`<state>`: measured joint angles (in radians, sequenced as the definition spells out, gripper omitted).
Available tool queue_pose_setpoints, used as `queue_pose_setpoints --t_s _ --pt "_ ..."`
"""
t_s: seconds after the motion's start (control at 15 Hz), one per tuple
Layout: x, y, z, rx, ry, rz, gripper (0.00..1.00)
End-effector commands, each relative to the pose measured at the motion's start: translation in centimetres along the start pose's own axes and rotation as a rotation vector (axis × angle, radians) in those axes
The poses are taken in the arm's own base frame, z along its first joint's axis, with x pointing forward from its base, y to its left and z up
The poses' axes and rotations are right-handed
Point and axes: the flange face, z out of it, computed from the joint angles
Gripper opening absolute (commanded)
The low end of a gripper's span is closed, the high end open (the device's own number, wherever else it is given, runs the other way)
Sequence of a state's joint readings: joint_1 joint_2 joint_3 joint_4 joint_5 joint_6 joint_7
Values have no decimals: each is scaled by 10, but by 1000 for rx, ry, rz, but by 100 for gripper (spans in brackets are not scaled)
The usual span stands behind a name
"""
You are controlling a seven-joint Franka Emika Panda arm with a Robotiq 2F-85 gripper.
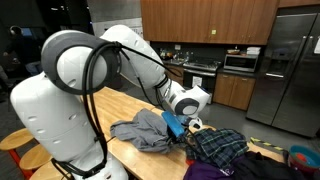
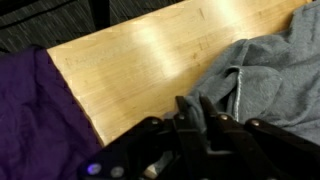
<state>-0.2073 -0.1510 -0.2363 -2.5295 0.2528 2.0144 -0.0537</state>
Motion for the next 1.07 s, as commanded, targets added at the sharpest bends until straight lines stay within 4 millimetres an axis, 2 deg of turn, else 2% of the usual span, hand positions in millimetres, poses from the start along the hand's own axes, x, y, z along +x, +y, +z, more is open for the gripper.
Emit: queue_pose_setpoints --t_s 0.0,0.4,0.67,0.73,0.87,1.0 --pt "-26 6 -7 -3 29 -16 5" --pt "-45 7 -9 -6 46 -34 5" --pt "-49 7 -12 7 51 -36 5" --pt "-48 6 -14 6 50 -33 43" --pt "-45 3 -16 5 45 -36 48" --pt "-40 -1 -18 0 34 -36 61"
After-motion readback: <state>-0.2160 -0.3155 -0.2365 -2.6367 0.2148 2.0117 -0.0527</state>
